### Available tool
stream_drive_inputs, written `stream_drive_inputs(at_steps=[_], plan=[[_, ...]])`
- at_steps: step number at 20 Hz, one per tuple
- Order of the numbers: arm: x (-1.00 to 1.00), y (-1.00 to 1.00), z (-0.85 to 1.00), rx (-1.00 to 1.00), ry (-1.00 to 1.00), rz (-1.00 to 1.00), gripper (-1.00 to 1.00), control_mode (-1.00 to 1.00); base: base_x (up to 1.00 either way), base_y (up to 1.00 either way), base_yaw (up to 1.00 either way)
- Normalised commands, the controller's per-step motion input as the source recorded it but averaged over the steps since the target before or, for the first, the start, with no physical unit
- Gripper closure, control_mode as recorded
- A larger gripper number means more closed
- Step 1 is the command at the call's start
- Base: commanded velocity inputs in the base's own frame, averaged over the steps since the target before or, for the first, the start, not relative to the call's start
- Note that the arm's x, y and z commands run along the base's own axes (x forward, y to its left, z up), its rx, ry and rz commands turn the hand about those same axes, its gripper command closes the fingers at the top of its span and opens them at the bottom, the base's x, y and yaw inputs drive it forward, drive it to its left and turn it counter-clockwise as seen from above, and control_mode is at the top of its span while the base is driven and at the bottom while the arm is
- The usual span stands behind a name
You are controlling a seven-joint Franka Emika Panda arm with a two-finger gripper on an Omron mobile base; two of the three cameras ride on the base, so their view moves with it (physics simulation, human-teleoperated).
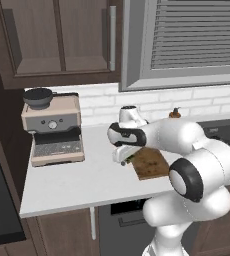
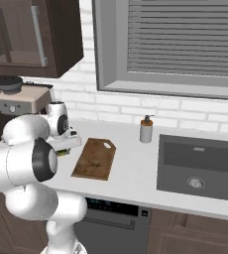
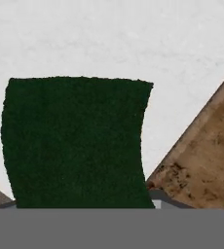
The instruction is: Pick up the sponge from the counter and clean the cutting board by briefly scrubbing or pressing down on the cutting board. Once finished, release the sponge.
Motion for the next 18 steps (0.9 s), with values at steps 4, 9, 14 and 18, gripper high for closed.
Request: stream_drive_inputs(at_steps=[4, 9, 14, 18], plan=[[0.01, 0.89, -0.16, -0.01, 0.06, 0.24, 1.00, -1.00, 0.00, 0.00, 0.00], [0.00, 0.63, -0.53, 0.00, 0.07, 0.19, 1.00, -1.00, 0.00, 0.00, 0.00], [0.00, 0.15, -0.62, 0.01, 0.04, 0.08, -1.00, -1.00, 0.00, 0.00, 0.00], [0.00, 0.00, -0.14, 0.05, -0.03, 0.03, -1.00, -1.00, 0.00, 0.00, 0.00]])
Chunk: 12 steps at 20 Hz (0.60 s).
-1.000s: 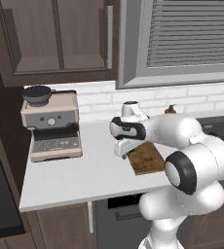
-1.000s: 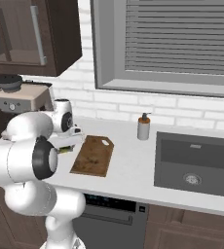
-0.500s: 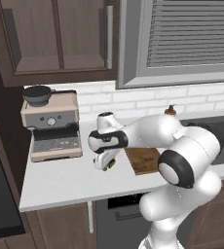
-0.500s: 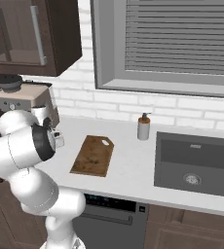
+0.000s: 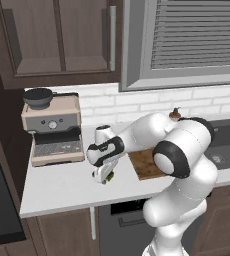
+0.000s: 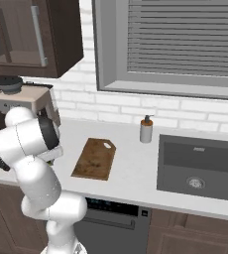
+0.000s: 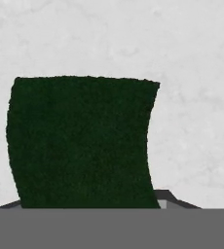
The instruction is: Pick up the sponge from the counter and clean the cutting board by briefly scrubbing or pressing down on the cutting board. Once finished, release the sponge.
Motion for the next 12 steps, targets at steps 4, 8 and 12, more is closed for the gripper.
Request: stream_drive_inputs(at_steps=[4, 8, 12], plan=[[0.00, -0.04, 0.01, 0.03, -0.10, 0.04, -1.00, -1.00, 0.00, 0.00, 0.00], [0.00, 0.00, 0.14, 0.05, -0.08, 0.04, -1.00, -1.00, 0.00, 0.00, 0.00], [0.00, -0.14, 0.65, 0.09, -0.04, 0.02, -1.00, -1.00, 0.00, 0.00, 0.00]])
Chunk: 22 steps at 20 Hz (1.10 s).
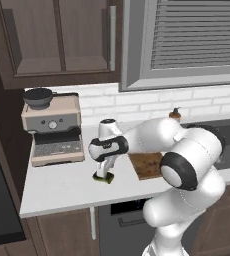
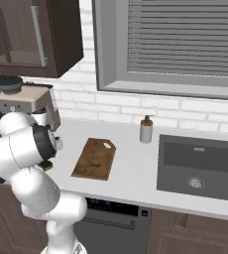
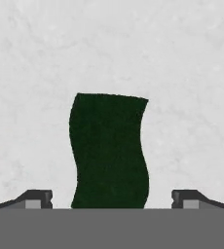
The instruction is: Pick up the sponge from the counter and clean the cutting board by briefly scrubbing or pressing down on the cutting board. Once finished, release the sponge.
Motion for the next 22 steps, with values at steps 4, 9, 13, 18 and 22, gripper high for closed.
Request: stream_drive_inputs(at_steps=[4, 9, 13, 18, 22], plan=[[-0.09, -0.53, 1.00, 0.15, -0.01, 0.00, -1.00, -1.00, 0.00, 0.00, 0.00], [-0.36, -0.50, 1.00, -0.15, 0.05, -0.14, -1.00, -1.00, 0.00, 0.00, 0.00], [-0.22, -0.72, 1.00, -0.17, 0.00, -0.18, -1.00, -1.00, 0.00, 0.00, 0.00], [-0.09, -0.74, 1.00, -0.07, -0.09, -0.19, -1.00, -1.00, 0.00, 0.00, 0.00], [-0.05, -0.60, 0.82, 0.04, -0.33, -0.13, -1.00, -1.00, 0.00, 0.00, 0.00]])
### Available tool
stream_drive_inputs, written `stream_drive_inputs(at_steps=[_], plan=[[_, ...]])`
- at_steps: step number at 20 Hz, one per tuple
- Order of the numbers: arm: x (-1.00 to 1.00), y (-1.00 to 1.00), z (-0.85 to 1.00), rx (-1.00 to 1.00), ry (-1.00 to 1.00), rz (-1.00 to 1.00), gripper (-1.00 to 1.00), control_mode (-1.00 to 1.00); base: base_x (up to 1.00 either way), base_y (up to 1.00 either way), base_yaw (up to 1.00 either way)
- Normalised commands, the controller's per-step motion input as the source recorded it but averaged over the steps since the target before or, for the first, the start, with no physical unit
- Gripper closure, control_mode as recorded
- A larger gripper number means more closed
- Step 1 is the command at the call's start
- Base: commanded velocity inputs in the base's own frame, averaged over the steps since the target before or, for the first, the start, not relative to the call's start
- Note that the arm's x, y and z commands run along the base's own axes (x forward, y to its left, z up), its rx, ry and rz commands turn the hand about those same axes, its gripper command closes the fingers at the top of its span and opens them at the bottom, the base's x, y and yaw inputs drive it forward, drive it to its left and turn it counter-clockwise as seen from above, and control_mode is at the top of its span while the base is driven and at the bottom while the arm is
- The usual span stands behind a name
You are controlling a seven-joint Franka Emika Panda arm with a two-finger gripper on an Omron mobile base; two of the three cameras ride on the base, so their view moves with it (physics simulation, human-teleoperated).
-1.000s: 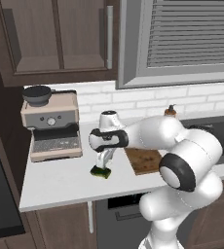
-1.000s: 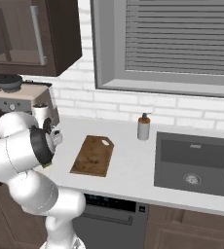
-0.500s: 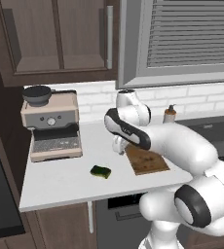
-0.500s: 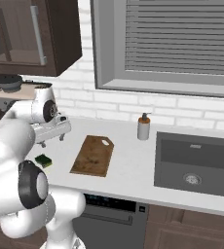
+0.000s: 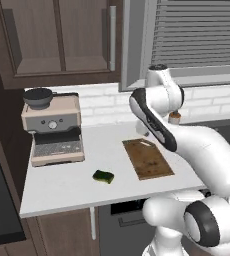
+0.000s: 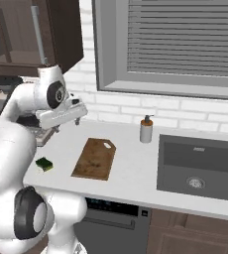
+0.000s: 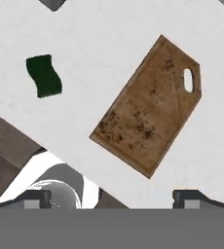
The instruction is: Pick up the sponge from the counter and clean the cutting board by briefly scrubbing or pressing down on the cutting board. Once finished, release the sponge.
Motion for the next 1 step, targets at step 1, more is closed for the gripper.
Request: stream_drive_inputs(at_steps=[1], plan=[[-0.09, -0.51, 0.76, 0.10, -0.35, -0.14, -1.00, -1.00, 0.00, 0.00, 0.00]])
